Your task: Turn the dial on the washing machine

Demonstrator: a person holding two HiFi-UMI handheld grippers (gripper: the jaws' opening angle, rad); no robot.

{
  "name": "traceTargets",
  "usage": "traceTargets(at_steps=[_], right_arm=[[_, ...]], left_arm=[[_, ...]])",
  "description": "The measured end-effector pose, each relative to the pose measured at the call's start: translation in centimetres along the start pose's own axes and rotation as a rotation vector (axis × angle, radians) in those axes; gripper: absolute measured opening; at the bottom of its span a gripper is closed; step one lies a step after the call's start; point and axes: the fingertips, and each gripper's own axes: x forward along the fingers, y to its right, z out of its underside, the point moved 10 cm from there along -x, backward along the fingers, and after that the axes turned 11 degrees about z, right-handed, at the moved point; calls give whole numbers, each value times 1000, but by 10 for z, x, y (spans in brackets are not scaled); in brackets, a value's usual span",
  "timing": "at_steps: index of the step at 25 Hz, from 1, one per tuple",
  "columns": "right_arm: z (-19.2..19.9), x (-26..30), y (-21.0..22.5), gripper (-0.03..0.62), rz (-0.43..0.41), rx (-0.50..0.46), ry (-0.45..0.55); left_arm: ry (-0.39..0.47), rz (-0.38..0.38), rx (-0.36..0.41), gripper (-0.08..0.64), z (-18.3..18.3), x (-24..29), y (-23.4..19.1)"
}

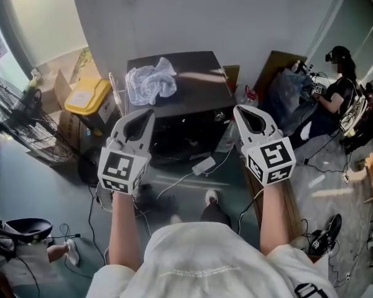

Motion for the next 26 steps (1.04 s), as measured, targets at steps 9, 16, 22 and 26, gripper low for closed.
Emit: traceTargets(at_steps=[9,16,22,26], right_arm=[[-9,5,-13,15,-25,-23,4],[-9,6,-15,15,-27,-28,1],[-4,11,-14,15,-22,-23,-14],[1,16,-13,15,-19,-23,-22]], left_arm=[[-12,2,34,12,-4,-10,2],[-19,11,21,12,-2,-11,3],[-21,15,12,12,2,-8,0],[-18,14,6,12,6,-4,-2]])
